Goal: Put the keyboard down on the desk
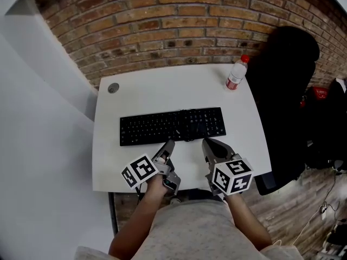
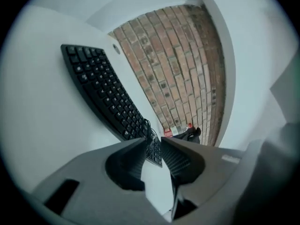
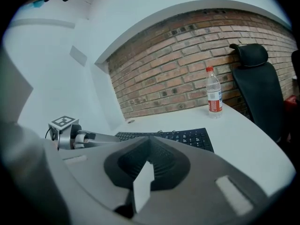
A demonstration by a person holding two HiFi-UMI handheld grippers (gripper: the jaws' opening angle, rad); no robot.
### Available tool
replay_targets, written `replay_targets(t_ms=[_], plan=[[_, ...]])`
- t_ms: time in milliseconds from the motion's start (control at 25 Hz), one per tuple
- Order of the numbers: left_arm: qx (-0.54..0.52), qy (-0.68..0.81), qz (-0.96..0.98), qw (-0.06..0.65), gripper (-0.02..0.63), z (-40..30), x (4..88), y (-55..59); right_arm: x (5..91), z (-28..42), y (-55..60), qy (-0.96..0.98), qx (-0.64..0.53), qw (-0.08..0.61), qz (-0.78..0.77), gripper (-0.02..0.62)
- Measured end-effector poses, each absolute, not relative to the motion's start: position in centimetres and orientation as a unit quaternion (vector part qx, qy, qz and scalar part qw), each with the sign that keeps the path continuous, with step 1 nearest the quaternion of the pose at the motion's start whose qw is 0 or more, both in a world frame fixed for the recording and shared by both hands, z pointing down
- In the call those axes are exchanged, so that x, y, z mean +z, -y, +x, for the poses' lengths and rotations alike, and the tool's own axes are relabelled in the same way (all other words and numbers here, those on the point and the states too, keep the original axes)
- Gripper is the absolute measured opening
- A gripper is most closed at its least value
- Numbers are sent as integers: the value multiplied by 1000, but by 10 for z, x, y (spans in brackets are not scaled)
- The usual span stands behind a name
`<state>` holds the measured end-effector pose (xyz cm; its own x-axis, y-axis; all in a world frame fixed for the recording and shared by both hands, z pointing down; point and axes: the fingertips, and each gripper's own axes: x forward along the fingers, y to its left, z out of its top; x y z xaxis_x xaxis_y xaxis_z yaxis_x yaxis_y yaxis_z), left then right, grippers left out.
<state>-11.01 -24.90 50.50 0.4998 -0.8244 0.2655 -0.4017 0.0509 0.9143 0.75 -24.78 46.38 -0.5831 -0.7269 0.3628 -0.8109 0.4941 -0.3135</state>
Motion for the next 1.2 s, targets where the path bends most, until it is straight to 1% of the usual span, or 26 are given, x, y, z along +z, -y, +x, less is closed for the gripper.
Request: replay_targets(t_ms=[200, 440, 520, 760, 1200], plan=[[-108, 489, 731, 464, 48, -112, 487, 243, 446, 7, 240, 862, 213, 83, 452, 8], [-37, 499, 789, 356, -5, -105, 462, 233, 430, 7, 228, 863, 195, 74, 461, 8], [-26, 497, 801, 333, -8, -105, 456, 230, 425, 4, 224, 867, 186, 75, 457, 8], [-23, 487, 822, 295, -8, -105, 439, 225, 416, 0, 216, 872, 164, 81, 454, 8], [-25, 484, 824, 293, -8, -108, 435, 222, 413, 0, 213, 873, 160, 80, 453, 8]])
